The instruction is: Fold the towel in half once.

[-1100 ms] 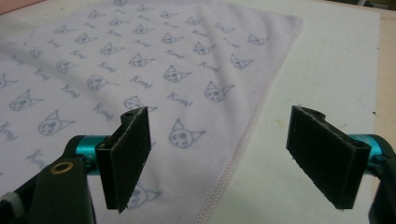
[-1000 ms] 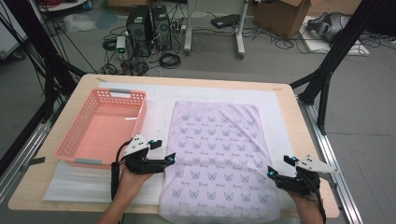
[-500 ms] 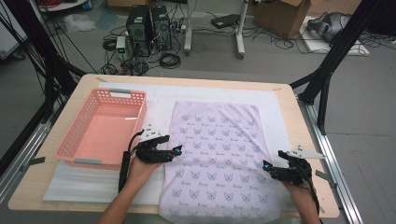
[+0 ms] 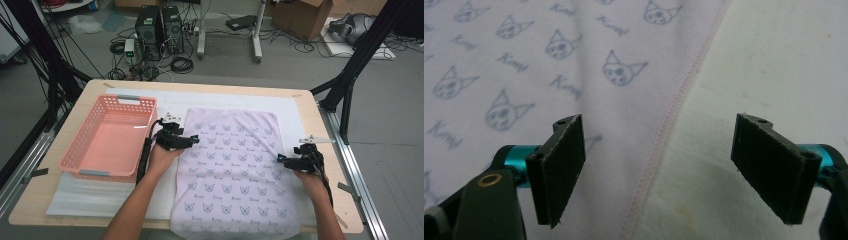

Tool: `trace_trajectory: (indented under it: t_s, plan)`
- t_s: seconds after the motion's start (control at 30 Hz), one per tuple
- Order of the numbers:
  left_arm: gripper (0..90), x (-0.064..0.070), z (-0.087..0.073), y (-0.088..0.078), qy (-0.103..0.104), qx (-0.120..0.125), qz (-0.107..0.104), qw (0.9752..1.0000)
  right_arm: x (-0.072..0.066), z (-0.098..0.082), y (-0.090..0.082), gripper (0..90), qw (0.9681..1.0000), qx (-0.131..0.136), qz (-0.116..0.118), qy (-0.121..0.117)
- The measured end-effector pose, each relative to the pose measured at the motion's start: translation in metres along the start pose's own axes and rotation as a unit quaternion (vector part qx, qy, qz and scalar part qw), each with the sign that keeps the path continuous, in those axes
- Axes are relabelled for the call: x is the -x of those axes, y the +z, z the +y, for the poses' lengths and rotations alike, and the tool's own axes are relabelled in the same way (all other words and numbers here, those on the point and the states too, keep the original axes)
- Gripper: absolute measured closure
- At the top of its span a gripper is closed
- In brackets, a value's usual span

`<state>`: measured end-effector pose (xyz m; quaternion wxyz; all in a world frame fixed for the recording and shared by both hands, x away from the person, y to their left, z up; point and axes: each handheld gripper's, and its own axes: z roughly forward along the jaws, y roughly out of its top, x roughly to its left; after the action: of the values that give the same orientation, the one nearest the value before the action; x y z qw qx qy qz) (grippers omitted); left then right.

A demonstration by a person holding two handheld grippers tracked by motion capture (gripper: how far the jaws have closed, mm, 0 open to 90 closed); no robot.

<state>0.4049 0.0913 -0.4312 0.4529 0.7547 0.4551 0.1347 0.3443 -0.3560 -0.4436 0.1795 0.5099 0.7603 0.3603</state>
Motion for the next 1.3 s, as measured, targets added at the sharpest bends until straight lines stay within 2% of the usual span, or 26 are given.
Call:
trace_trajectory:
  t_s: [0.03, 0.1, 0.13, 0.2, 0.33, 0.4, 0.43, 0.53, 0.6, 0.63, 0.67, 0.73, 0.77, 0.8, 0.83, 0.9, 0.93, 1.03, 1.13, 1.23, 1.3]
  plan:
    - [30.0, -0.002, 0.002, 0.002, 0.001, -0.006, 0.002, 1.0, 0.002, 0.003, 0.004, 20.6, 1.0, -0.005, -0.004, 0.002]
    - [29.9, -0.007, 0.003, 0.008, -0.006, -0.001, 0.009, 0.9999, 0.003, 0.007, 0.008, 20.6, 1.0, -0.007, -0.004, 0.004]
    - [29.7, -0.011, 0.003, 0.013, -0.013, -0.021, 0.015, 0.9996, 0.004, 0.009, 0.011, 20.6, 0.9999, -0.009, -0.002, 0.004]
    - [28.7, -0.014, 0.0, 0.019, -0.013, -0.032, 0.022, 0.9992, 0.007, 0.012, 0.016, 20.5, 0.9999, -0.011, -0.003, 0.011]
    - [28.4, -0.016, -0.001, 0.025, -0.005, -0.03, 0.032, 0.999, 0.012, 0.018, 0.023, 20.5, 0.9998, -0.005, -0.006, 0.021]
    - [28.7, -0.013, -0.001, 0.026, 0.01, -0.034, 0.043, 0.9984, 0.012, 0.023, 0.026, 20.5, 0.9996, -0.012, -0.013, 0.023]
    - [29.1, -0.011, -0.001, 0.027, 0.029, -0.038, 0.051, 0.9976, 0.011, 0.026, 0.029, 20.5, 0.9995, -0.015, -0.014, 0.022]
    - [34.3, -0.007, -0.002, 0.027, 0.058, -0.044, 0.071, 0.9948, 0.009, 0.031, 0.035, 20.7, 0.9993, -0.019, -0.028, 0.013]
    - [34.4, -0.005, -0.003, 0.028, 0.061, -0.043, 0.079, 0.9941, 0.005, 0.034, 0.037, 23.5, 0.9984, -0.029, -0.048, -0.002]
    - [34.6, -0.005, -0.003, 0.028, 0.064, -0.043, 0.079, 0.9939, 0.003, 0.034, 0.038, 26.3, 0.998, -0.031, -0.053, -0.011]
    - [35.2, -0.005, -0.003, 0.029, 0.063, -0.04, 0.076, 0.9943, 0.002, 0.035, 0.038, 33.2, 0.9981, -0.032, -0.052, -0.014]
    - [38.5, -0.007, -0.004, 0.027, 0.066, -0.038, 0.066, 0.9949, -0.003, 0.036, 0.036, 54.8, 0.9983, -0.033, -0.035, -0.031]
    - [42.0, -0.007, -0.004, 0.027, 0.063, -0.037, 0.066, 0.9952, -0.005, 0.037, 0.036, 65.6, 0.9982, -0.033, -0.027, -0.042]
    - [47.3, -0.008, -0.003, 0.026, 0.06, -0.036, 0.065, 0.9955, -0.008, 0.038, 0.036, 72.1, 0.9981, -0.033, -0.018, -0.048]
    - [56.8, -0.009, -0.003, 0.025, 0.055, -0.034, 0.064, 0.9958, -0.009, 0.038, 0.037, 78.5, 0.9982, -0.032, -0.016, -0.048]
    - [80.7, -0.01, -0.003, 0.024, 0.035, -0.034, 0.045, 0.9978, -0.006, 0.037, 0.038, 84.1, 0.9993, -0.028, 0.001, -0.023]
    - [85.6, -0.009, -0.002, 0.024, 0.032, -0.033, 0.048, 0.9978, -0.004, 0.037, 0.038, 84.6, 0.9996, -0.025, 0.008, -0.011]
    - [86.7, -0.011, -0.002, 0.025, 0.019, -0.027, 0.051, 0.9982, -0.002, 0.037, 0.038, 85.9, 0.9996, -0.024, 0.013, -0.008]
    - [86.9, -0.012, 0.001, 0.023, -0.002, -0.005, 0.063, 0.998, -0.002, 0.037, 0.037, 86.3, 0.9997, -0.019, -0.001, -0.014]
    - [87.0, -0.012, 0.006, 0.019, -0.021, 0.024, 0.067, 0.9973, 0.001, 0.038, 0.037, 86.4, 1.0, -0.007, -0.006, -0.002]
    - [87.0, -0.013, 0.009, 0.017, -0.025, 0.029, 0.064, 0.9972, 0.003, 0.039, 0.035, 86.5, 1.0, 0.003, -0.006, 0.003]
